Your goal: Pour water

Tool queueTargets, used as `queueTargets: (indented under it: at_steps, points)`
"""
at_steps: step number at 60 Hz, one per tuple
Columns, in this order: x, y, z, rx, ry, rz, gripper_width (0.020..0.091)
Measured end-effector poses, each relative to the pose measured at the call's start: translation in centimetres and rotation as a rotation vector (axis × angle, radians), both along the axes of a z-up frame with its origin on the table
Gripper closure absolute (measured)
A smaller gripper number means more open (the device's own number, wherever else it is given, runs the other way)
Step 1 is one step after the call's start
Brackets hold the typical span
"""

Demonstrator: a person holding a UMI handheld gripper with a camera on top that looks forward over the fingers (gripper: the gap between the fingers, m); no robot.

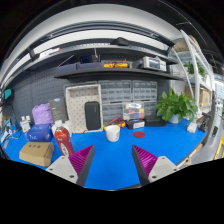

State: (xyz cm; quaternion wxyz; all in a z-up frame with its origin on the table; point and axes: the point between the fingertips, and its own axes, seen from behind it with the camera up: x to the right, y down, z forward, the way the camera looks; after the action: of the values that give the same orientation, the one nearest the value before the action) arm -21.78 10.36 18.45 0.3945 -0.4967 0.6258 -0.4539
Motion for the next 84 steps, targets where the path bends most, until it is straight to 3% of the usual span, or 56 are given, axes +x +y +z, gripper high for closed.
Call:
queueTargets:
  at_steps: [32,56,58,64,70,77,84]
  points:
    - [5.1,15.8,-5.3,0.033,0.078,0.288,0.0336]
    - [16.1,19.7,-10.0,0.014,0.071,0.265,0.0339]
    - [16.8,19.9,-10.4,0.008,0.068,0.264,0.0356]
    - [18.5,19.6,-10.3,0.002,0.012,0.234,0.0651]
    - [18.7,19.6,-10.2,0.027,-0.028,0.242,0.0703]
    - [18.8,19.6,-10.3,-0.003,-0.04,0.244,0.0826]
    - [18.8,19.5,-10.3,-0.015,-0.041,0.237,0.0828]
